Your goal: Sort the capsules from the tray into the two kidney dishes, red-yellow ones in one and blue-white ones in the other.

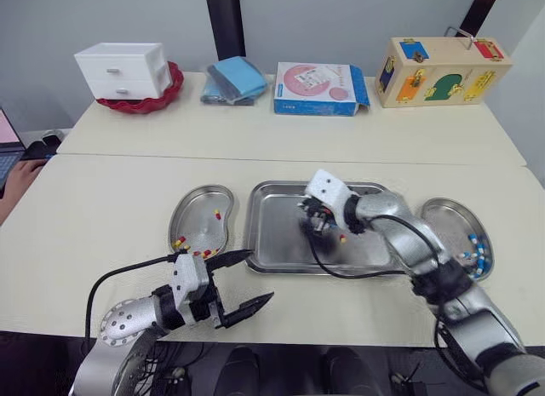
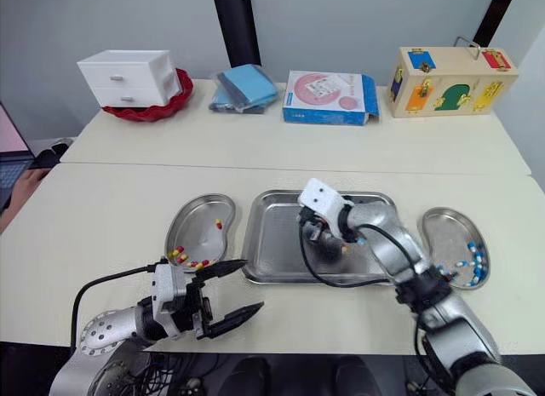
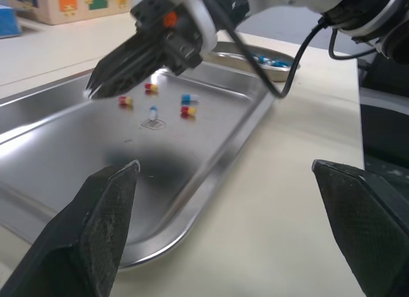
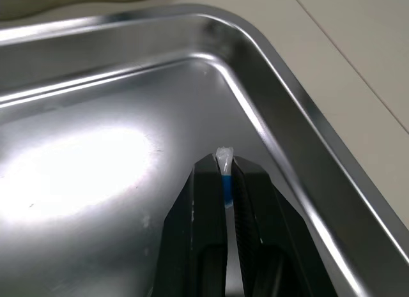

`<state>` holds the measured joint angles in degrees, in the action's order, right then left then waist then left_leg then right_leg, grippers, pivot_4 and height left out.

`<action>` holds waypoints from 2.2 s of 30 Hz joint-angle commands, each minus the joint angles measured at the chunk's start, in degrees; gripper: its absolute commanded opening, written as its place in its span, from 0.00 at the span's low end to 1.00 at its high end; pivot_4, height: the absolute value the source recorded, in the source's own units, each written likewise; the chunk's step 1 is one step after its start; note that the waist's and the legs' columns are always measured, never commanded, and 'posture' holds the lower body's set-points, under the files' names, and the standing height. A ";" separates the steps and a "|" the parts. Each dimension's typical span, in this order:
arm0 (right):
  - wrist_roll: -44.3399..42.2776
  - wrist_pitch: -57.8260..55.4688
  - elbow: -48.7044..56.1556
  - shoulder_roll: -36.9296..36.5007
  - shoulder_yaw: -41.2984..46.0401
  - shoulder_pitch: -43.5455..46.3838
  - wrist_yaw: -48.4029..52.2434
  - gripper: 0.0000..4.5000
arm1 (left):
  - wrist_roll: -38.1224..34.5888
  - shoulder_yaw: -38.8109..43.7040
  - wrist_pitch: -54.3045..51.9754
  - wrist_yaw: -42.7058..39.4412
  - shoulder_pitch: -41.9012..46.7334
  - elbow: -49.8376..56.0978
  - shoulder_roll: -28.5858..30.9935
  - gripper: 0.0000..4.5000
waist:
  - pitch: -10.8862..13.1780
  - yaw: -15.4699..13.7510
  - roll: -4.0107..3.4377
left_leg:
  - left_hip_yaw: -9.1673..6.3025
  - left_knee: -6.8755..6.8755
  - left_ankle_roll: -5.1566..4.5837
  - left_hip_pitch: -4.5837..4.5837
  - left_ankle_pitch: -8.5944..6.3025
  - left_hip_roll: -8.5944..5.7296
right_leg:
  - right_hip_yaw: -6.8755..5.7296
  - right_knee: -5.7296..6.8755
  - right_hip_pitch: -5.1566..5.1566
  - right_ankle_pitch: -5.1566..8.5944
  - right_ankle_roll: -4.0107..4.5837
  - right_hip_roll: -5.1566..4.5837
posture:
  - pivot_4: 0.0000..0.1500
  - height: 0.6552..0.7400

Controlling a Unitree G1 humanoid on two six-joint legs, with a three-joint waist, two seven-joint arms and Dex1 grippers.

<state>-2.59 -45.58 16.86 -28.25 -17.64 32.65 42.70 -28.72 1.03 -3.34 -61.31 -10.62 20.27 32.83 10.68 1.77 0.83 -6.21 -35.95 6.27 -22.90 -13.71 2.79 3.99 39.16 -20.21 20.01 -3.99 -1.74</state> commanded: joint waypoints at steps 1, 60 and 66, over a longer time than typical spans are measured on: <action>-6.10 -8.06 14.15 -5.03 11.71 -6.32 2.20 0.00 | -2.23 -0.77 0.53 -3.63 1.83 -0.14 0.59 1.00 | 0.00 -0.08 0.00 | 0.00 -0.01 0.00 0.00 0.00 0.00 | 0.00 0.00 0.01 0.00 0.00 0.00 | 1.00 1.00; -17.60 26.78 16.23 -12.05 50.73 -63.54 13.00 0.99 | 0.37 31.80 -5.06 6.60 -17.01 -12.95 8.63 1.00 | -0.06 0.04 0.04 | 0.07 -0.01 -0.01 0.20 0.00 0.01 | 0.03 -0.09 0.29 0.00 -0.02 0.00 | 1.00 1.00; -19.12 26.34 15.59 -12.24 50.22 -65.67 14.15 0.99 | 0.42 32.59 -4.36 5.36 -20.07 -14.16 7.82 1.00 | -0.09 0.05 0.08 | 0.07 0.01 0.00 0.44 -0.01 0.02 | 0.04 -0.11 0.53 0.02 0.00 0.01 | 1.00 1.00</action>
<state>-20.49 -20.03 31.76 -39.80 31.69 -32.85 56.35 -28.04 31.81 -8.29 -55.70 -30.05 5.93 40.73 10.60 1.82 0.92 -6.12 -35.94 6.27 -22.44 -13.71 2.81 4.04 39.05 -19.65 20.03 -3.99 -1.74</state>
